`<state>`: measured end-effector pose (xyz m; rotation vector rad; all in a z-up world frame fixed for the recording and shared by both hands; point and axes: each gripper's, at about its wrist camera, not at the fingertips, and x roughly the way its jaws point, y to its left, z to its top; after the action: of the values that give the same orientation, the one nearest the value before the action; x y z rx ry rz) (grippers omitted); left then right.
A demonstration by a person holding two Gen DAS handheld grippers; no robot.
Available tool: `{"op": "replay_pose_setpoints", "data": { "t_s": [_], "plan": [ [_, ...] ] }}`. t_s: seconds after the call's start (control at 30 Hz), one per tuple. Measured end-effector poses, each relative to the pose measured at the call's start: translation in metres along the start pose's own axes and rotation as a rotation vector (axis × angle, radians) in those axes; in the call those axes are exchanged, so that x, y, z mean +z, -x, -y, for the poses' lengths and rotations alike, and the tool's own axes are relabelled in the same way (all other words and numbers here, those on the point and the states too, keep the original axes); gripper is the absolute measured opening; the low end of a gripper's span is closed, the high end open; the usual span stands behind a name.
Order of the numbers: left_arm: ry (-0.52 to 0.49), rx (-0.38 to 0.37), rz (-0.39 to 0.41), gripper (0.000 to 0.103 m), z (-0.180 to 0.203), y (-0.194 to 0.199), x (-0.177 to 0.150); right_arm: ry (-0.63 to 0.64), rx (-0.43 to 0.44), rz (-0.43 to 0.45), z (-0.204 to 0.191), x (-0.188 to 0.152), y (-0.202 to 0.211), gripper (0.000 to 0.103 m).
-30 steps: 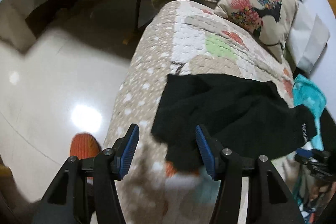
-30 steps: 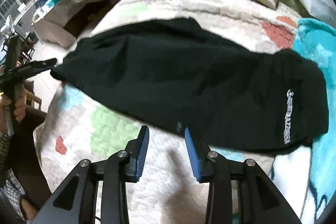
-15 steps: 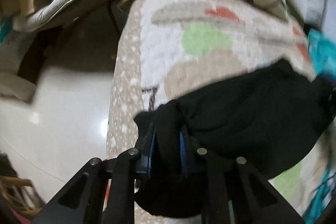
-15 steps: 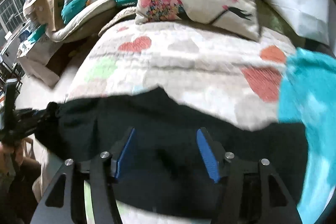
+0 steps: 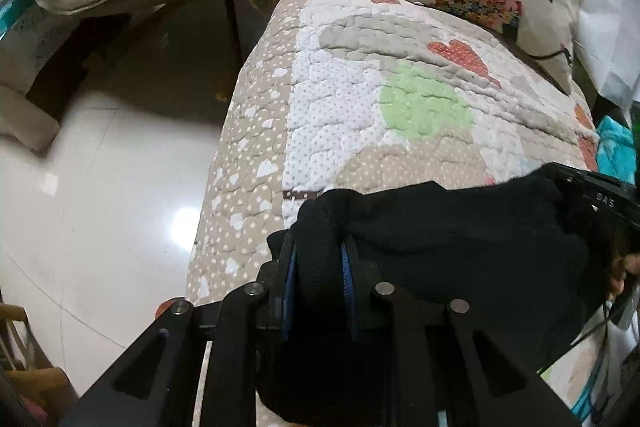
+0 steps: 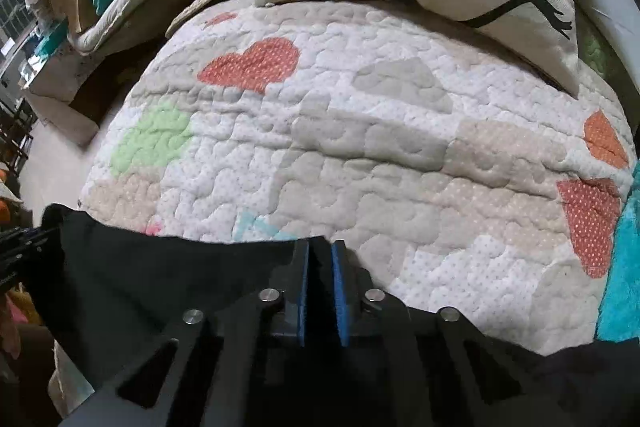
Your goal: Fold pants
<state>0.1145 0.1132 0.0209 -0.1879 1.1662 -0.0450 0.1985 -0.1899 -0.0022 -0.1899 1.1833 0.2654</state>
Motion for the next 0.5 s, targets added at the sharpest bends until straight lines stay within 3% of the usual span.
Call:
{"op": "replay_pose_setpoints", "data": {
  "t_s": [0.17, 0.2, 0.3, 0.37, 0.47, 0.5],
  "plan": [
    [0.047, 0.028, 0.007, 0.021, 0.004, -0.008, 0.013, -0.037, -0.039, 0.046, 0.011, 0.017, 0.004, 0.009],
    [0.046, 0.037, 0.007, 0.021, 0.005, -0.009, 0.013, -0.041, -0.055, 0.05, 0.013, 0.02, 0.003, 0.001],
    [0.035, 0.097, 0.033, 0.036, 0.008, -0.01, 0.015, -0.07, -0.132, 0.052, 0.024, 0.03, -0.005, 0.002],
    [0.045, 0.111, 0.032, 0.048, 0.004, -0.01, 0.017, -0.106, -0.16, 0.031, 0.035, 0.032, -0.009, 0.004],
    [0.144, 0.038, 0.003, 0.05, -0.015, -0.006, 0.018, -0.154, -0.137, 0.066, 0.05, 0.025, 0.012, 0.014],
    [0.172, 0.022, -0.001, 0.05, -0.02, -0.004, 0.017, -0.17, -0.129, 0.087, 0.055, 0.021, 0.023, 0.028]
  ]
}}
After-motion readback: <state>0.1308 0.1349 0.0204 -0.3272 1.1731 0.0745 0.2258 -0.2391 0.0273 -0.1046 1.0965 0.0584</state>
